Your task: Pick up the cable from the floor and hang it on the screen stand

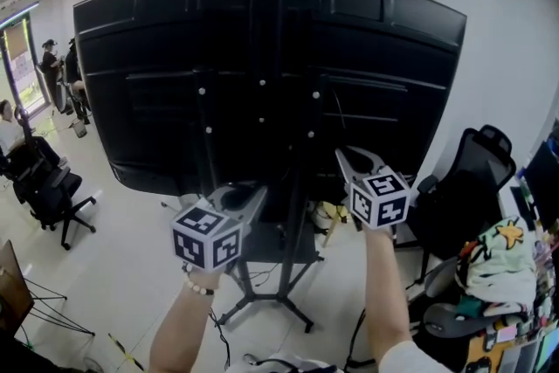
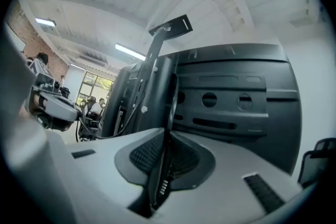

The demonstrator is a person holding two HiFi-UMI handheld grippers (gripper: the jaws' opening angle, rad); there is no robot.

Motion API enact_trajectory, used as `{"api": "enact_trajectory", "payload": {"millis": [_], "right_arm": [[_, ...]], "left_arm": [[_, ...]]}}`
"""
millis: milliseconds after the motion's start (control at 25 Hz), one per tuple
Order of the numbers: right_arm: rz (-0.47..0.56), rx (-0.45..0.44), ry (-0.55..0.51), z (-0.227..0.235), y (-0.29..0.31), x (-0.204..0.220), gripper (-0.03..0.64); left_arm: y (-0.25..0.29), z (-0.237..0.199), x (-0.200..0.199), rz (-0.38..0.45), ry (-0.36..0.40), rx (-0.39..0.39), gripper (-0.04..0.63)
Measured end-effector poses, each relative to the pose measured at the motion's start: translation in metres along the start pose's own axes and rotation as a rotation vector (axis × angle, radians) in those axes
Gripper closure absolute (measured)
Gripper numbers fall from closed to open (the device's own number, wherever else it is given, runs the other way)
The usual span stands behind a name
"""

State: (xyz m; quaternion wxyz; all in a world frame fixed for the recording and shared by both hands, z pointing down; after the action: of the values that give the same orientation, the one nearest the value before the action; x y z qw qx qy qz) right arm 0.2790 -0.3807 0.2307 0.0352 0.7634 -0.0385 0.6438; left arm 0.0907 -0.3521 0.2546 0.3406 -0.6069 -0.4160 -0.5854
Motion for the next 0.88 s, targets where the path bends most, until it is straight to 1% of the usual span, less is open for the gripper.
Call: {"api": "enact_trajectory", "payload": {"millis": [40,80,120,240,360,400,440,480,520,600,720,800,880], "right_arm": [[0.001,0.003,-0.006,0.0,-0.004,0.003,0.55],[0.004,0.004,-0.009,0.0,-0.008,0.005,0.512],[0.01,0.0,-0.008,0.0,-0.014,0.007,0.5],[0.021,-0.033,0.008,-0.007,-0.033,0.014,0.5],[0.031,-0.09,0.027,-0.022,-0.061,0.023,0.502],[0.037,-0.114,0.037,-0.027,-0.073,0.027,0.504],[0.044,-0.138,0.049,-0.031,-0.086,0.032,0.558],[0.053,-0.164,0.064,-0.036,-0.099,0.037,0.595],[0.061,-0.191,0.082,-0.041,-0.113,0.042,0.617],[0.067,-0.241,0.127,-0.052,-0.139,0.057,0.617],[0.031,-0.281,0.181,-0.067,-0.172,0.092,0.617],[-0.01,-0.296,0.212,-0.079,-0.188,0.121,0.617],[-0.062,-0.3,0.244,-0.092,-0.205,0.151,0.617]], "left_arm": [[0.0,0.005,0.011,-0.027,-0.004,-0.002,0.569],[0.001,0.012,0.022,-0.057,-0.009,-0.003,0.551],[0.001,0.018,0.032,-0.081,-0.015,-0.004,0.512],[-0.002,0.037,0.054,-0.112,-0.043,-0.022,0.508],[-0.008,0.059,0.072,-0.124,-0.072,-0.048,0.508],[-0.01,0.067,0.079,-0.123,-0.086,-0.055,0.514],[-0.012,0.075,0.087,-0.119,-0.103,-0.064,0.536],[-0.015,0.083,0.096,-0.114,-0.124,-0.074,0.588],[-0.019,0.092,0.107,-0.11,-0.15,-0.084,0.588],[-0.026,0.11,0.133,-0.111,-0.206,-0.106,0.588],[-0.042,0.135,0.174,-0.118,-0.272,-0.156,0.588],[-0.056,0.148,0.196,-0.121,-0.291,-0.211,0.588],[-0.074,0.159,0.218,-0.138,-0.287,-0.28,0.588]]}}
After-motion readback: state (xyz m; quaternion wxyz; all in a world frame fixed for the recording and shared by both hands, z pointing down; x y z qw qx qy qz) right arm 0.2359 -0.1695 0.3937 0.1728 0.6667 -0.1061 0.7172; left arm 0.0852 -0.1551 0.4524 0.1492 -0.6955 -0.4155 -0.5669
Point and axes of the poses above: the fingertips, and each gripper's own axes: y forward along the fingers, z to its right, x out of its underside, the point moved 1 cm from there along -y, backward along the fingers, and after that the axes turned 4 degrees about x, right-handed, at the moved point
